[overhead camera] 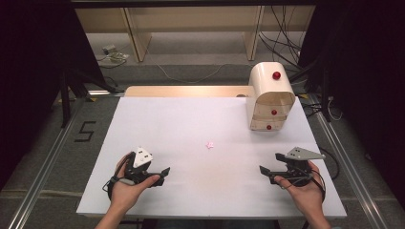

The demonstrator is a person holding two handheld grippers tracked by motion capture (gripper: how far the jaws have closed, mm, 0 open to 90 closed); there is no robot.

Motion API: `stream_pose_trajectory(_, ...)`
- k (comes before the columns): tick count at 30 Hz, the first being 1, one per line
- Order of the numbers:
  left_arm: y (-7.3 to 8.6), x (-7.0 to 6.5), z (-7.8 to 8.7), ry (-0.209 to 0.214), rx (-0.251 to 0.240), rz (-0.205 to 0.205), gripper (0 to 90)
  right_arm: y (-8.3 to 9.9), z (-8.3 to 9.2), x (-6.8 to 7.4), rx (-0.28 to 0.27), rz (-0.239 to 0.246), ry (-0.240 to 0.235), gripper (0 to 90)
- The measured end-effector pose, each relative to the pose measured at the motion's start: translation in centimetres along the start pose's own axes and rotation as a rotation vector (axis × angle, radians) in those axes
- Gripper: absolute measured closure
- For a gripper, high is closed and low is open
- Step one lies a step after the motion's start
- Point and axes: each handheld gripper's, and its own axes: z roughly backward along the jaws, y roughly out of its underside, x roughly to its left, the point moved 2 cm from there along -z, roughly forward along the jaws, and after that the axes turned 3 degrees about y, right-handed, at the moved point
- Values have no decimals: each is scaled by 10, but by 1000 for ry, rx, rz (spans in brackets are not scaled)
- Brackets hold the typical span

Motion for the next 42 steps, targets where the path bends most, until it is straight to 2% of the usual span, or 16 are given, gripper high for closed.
stream_pose_trajectory(8,0,1,1,-3,-3,2,176,-7,1,-2,-56,2,52,176)
stream_pose_trajectory(14,1,0,0,0,0,-7,176,-22,0,-8,-118,-11,124,219)
stream_pose_trajectory(15,1,0,0,0,0,-7,176,-22,0,-8,-118,-11,124,219)
stream_pose_trajectory(16,1,0,0,2,1,-3,176,-27,-1,-10,-137,-11,146,240)
stream_pose_trajectory(19,1,0,0,1,-3,1,176,-31,-3,-12,-146,-9,161,277)
stream_pose_trajectory(20,1,0,0,2,0,1,176,-35,-3,-15,-159,-12,180,283)
stream_pose_trajectory(25,1,0,-1,0,-3,10,176,-42,-6,-19,-176,-15,222,324)
stream_pose_trajectory(31,1,1,-1,-1,-1,7,176,-55,-14,-27,-190,-41,271,362)
stream_pose_trajectory(42,1,2,0,2,-3,7,177,-68,-26,-36,-208,-55,315,411)
